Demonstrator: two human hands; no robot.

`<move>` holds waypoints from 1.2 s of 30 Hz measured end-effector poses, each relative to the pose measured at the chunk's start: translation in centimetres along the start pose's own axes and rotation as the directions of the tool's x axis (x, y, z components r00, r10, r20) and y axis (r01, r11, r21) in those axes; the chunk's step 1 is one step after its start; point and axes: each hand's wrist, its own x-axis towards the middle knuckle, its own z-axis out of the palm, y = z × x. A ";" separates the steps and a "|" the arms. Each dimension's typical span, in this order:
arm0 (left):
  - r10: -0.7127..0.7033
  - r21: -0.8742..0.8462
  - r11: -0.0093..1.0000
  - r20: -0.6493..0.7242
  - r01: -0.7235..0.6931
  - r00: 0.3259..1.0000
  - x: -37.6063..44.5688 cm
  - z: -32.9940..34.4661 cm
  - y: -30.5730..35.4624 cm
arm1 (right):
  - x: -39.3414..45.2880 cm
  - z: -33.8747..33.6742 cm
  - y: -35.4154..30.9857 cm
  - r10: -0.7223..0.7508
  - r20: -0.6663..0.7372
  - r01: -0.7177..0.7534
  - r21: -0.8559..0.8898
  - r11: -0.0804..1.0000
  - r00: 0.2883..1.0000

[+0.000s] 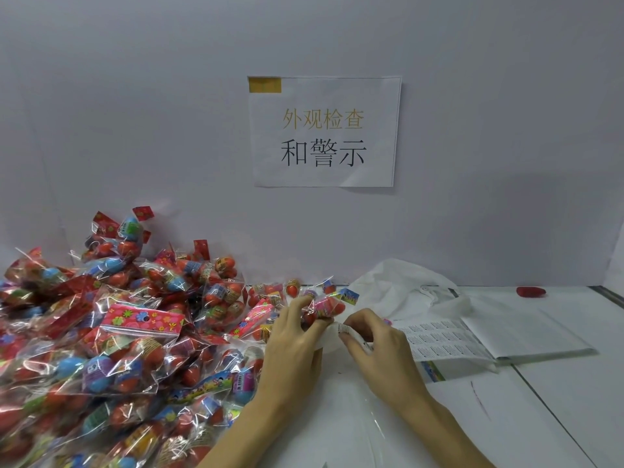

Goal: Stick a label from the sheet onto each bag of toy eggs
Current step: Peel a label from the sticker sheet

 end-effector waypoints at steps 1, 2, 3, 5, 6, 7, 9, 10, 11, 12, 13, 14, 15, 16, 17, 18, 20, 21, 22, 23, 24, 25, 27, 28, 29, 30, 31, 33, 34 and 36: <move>0.001 -0.005 1.000 -0.001 -0.001 1.000 0.0 0.0 0.0 | 0.0 0.0 0.0 0.004 0.007 -0.004 0.001 1.000 1.000; 0.002 -0.011 1.000 -0.002 -0.002 1.000 0.0 0.0 -0.1 | 0.0 -0.1 0.0 0.015 0.021 -0.016 0.017 1.000 1.000; 0.001 -0.016 1.000 -0.005 -0.001 1.000 0.0 -0.1 -0.2 | 0.0 -0.1 -0.1 0.036 0.041 -0.038 0.053 0.998 0.999; -0.008 -0.021 1.000 -0.009 0.008 1.000 0.0 -0.2 -0.2 | 0.1 -0.2 -0.1 0.099 0.088 -0.111 0.144 0.983 0.991; -0.013 -0.022 1.000 -0.010 0.012 1.000 0.0 -0.2 -0.1 | 0.2 -0.2 -0.2 0.125 0.110 -0.143 0.174 0.974 0.986; -0.016 -0.020 1.000 -0.010 0.016 1.000 0.0 -0.3 -0.1 | 0.2 -0.3 -0.1 0.138 0.123 -0.159 0.185 0.970 0.983; -0.018 -0.017 1.000 -0.006 0.018 1.000 -0.1 -0.3 0.0 | 0.3 -0.3 -0.1 0.135 0.126 -0.154 0.157 0.976 0.983; -0.016 -0.012 1.000 -0.003 0.016 1.000 0.0 -0.4 0.1 | 0.3 -0.3 0.0 0.126 0.127 -0.143 0.130 0.981 0.984; -0.012 -0.004 1.000 0.002 0.012 1.000 0.0 -0.4 0.1 | 0.2 -0.3 -0.1 0.114 0.129 -0.128 0.105 0.986 0.985; -0.009 0.007 1.000 0.006 0.009 1.000 0.0 -0.4 0.2 | 0.3 -0.3 -0.1 0.103 0.129 -0.114 0.084 0.990 0.986; -0.005 0.016 1.000 0.008 0.004 1.000 0.0 -0.5 0.3 | 0.3 -0.3 0.0 0.095 0.126 -0.103 0.061 0.993 0.988; 0.001 0.021 1.000 0.013 -0.002 1.000 0.0 -0.5 0.3 | 0.3 -0.3 0.0 0.090 0.124 -0.096 0.041 0.995 0.988; 0.008 0.022 1.000 0.020 -0.009 1.000 -0.1 -0.5 0.3 | 0.3 -0.2 0.1 0.092 0.127 -0.096 0.027 0.995 0.988; 0.016 0.019 1.000 0.030 -0.017 0.999 -0.1 -0.5 0.3 | 0.4 -0.3 0.1 0.102 0.139 -0.106 0.022 0.994 0.985; 0.026 0.013 1.000 0.038 -0.026 0.999 -0.1 -0.5 0.3 | 0.4 -0.3 0.1 0.118 0.162 -0.123 0.021 0.992 0.980; 0.036 0.008 0.999 0.042 -0.036 0.998 -0.1 -0.5 0.3 | 0.4 -0.3 0.1 0.135 0.190 -0.142 0.020 0.990 0.972; 0.058 0.008 0.998 0.038 -0.059 0.998 -0.1 -0.4 0.3 | 0.4 -0.4 0.3 0.151 0.227 -0.157 0.009 0.988 0.962; 0.068 0.011 0.998 0.034 -0.069 0.997 0.0 -0.4 0.3 | 0.4 -0.4 0.4 0.149 0.228 -0.154 0.004 0.988 0.962; 0.074 0.015 0.997 0.032 -0.074 0.997 0.0 -0.4 0.3 | 0.4 -0.3 0.4 0.145 0.218 -0.148 -0.001 0.989 0.965; 0.074 0.021 0.997 0.034 -0.074 0.997 0.0 -0.4 0.4 | 0.4 -0.3 0.4 0.138 0.197 -0.139 -0.010 0.990 0.971; 0.067 0.026 0.997 0.040 -0.068 0.997 0.0 -0.4 0.3 | 0.3 -0.2 0.4 0.128 0.168 -0.126 -0.023 0.992 0.977; 0.055 0.026 0.998 0.048 -0.056 0.997 0.0 -0.4 0.3 | 0.3 -0.1 0.4 0.114 0.134 -0.110 -0.042 0.993 0.984; 0.030 0.023 0.999 0.063 -0.031 0.998 0.0 -0.5 0.3 | 0.2 0.0 0.3 0.067 0.065 -0.062 -0.082 0.995 0.996; 0.021 0.025 0.999 0.066 -0.022 0.998 0.0 -0.5 0.3 | 0.2 0.0 0.2 0.036 0.038 -0.032 -0.099 0.995 0.999; 0.014 0.027 0.999 0.065 -0.016 0.998 0.0 -0.5 0.3 | 0.2 0.0 0.1 0.005 0.018 -0.003 -0.114 0.993 1.000; 0.009 0.029 1.000 0.065 -0.011 0.998 0.0 -0.5 0.3 | 0.2 0.0 0.1 -0.020 0.006 0.020 -0.127 0.992 1.000; 0.004 0.029 1.000 0.067 -0.006 0.998 0.1 -0.5 0.3 | 0.2 0.0 0.0 -0.036 0.000 0.035 -0.137 0.990 0.999; -0.003 0.029 1.000 0.076 0.001 0.997 0.1 -0.5 0.3 | 0.2 0.0 0.0 -0.046 -0.003 0.045 -0.147 0.988 0.999; -0.006 0.029 1.000 0.081 0.004 0.997 0.1 -0.5 0.3 | 0.2 0.0 0.0 -0.046 -0.003 0.045 -0.151 0.988 0.999; -0.014 0.029 1.000 0.085 0.012 0.996 0.0 -0.4 0.1 | 0.1 -0.1 -0.1 -0.037 -0.009 0.035 -0.148 0.988 0.999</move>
